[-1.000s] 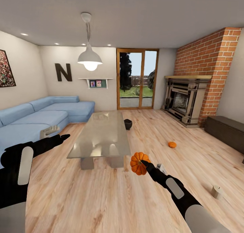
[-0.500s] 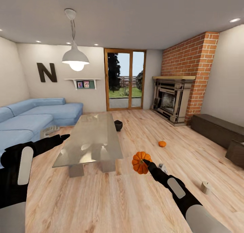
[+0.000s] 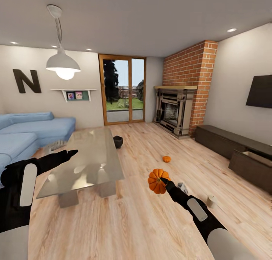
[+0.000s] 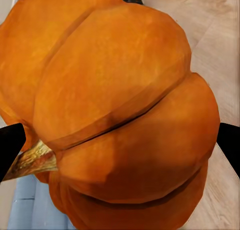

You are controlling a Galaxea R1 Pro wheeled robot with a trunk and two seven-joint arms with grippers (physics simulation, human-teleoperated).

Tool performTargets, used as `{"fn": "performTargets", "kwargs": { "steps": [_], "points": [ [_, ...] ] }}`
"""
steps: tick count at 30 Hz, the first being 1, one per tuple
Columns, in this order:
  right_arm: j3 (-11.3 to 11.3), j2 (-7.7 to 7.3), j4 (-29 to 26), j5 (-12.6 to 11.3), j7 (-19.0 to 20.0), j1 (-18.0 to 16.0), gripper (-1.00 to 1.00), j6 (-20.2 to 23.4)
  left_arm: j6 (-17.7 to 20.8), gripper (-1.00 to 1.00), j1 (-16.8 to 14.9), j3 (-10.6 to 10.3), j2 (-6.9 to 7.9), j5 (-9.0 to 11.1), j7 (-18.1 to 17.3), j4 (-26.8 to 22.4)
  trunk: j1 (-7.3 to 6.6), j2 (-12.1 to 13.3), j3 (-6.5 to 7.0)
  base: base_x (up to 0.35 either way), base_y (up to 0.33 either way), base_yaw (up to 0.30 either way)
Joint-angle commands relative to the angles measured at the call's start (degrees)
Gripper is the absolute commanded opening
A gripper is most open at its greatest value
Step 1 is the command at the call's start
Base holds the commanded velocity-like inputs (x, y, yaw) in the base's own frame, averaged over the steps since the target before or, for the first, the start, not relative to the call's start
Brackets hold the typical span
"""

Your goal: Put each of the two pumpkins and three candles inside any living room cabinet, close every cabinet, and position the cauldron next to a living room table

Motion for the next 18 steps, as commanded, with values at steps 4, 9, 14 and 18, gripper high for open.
{"fn": "performTargets", "kwargs": {
  "steps": [4, 9, 14, 18],
  "points": [
    [0.0, 0.04, -0.1, -0.6, 0.0, -0.1, -1.00, 0.2, 0.3, 1.00, 0.0, 0.1, 0.00, -0.4, -0.6, 0.0, 0.02, 0.0, -0.04, 0.238, 0.149, -0.199],
    [0.1, -0.06, -0.1, -0.5, 0.1, -0.1, -1.00, 0.4, 0.3, 1.00, 0.0, 0.1, 0.00, -0.4, -0.6, 0.0, 0.02, 0.0, -0.03, 0.154, 0.059, -0.073],
    [0.1, -0.02, -0.2, -0.5, 0.2, -0.1, -1.00, 0.3, 0.3, 1.00, 0.0, 0.1, 0.00, -0.4, -0.6, 0.0, 0.02, 0.0, -0.03, 0.025, 0.008, -0.010],
    [0.0, -0.08, -0.2, -0.5, 0.2, -0.1, -1.00, 0.2, 0.3, 1.00, 0.0, 0.1, 0.00, -0.4, -0.6, 0.0, 0.02, 0.0, -0.03, 0.036, 0.001, -0.002]
  ]
}}
